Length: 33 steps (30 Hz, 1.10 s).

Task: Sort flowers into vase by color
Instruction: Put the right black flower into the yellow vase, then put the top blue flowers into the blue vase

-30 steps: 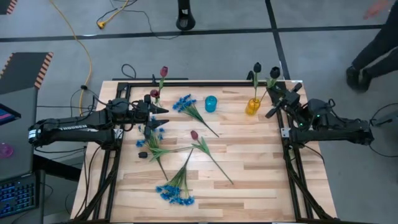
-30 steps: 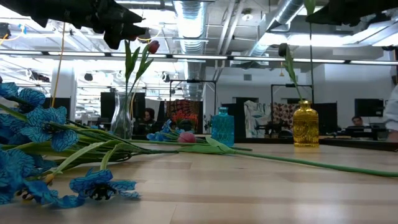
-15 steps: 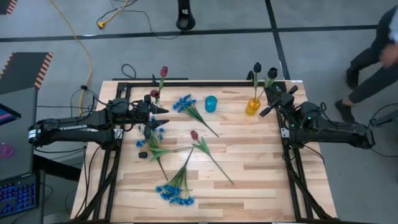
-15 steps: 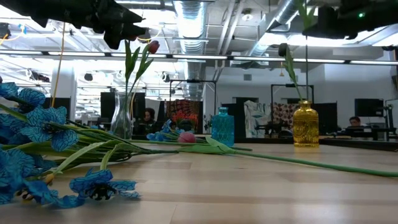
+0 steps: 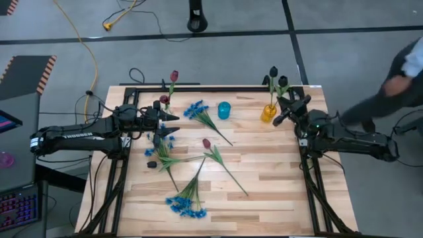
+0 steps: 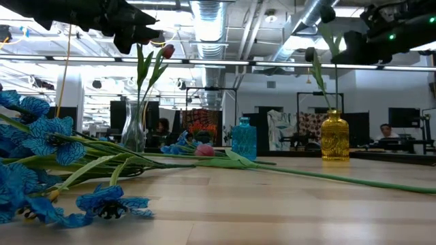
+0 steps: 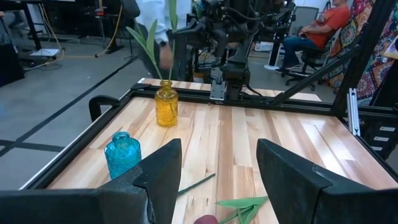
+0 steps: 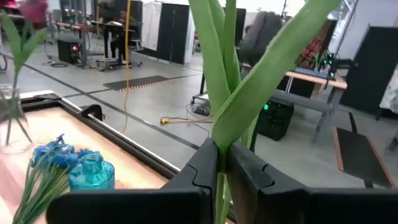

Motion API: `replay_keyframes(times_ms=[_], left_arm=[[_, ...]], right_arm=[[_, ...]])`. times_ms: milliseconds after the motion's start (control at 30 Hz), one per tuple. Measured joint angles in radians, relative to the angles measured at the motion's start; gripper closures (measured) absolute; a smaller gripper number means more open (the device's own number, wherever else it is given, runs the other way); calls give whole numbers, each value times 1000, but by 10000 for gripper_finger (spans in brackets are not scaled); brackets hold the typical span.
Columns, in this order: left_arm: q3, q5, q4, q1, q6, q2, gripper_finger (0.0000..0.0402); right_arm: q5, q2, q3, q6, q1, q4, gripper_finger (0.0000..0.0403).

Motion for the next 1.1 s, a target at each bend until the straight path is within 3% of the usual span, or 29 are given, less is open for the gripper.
replay_keyframes(times_ms=[533,1100], left_arm=[[0,3,-1,0,-1,0,205],[0,14,-31,0,-49,0,205]], right_arm=[[0,0,-5,36,-8,-16,334],[-1,0,-4,123,-7,-72,170]])
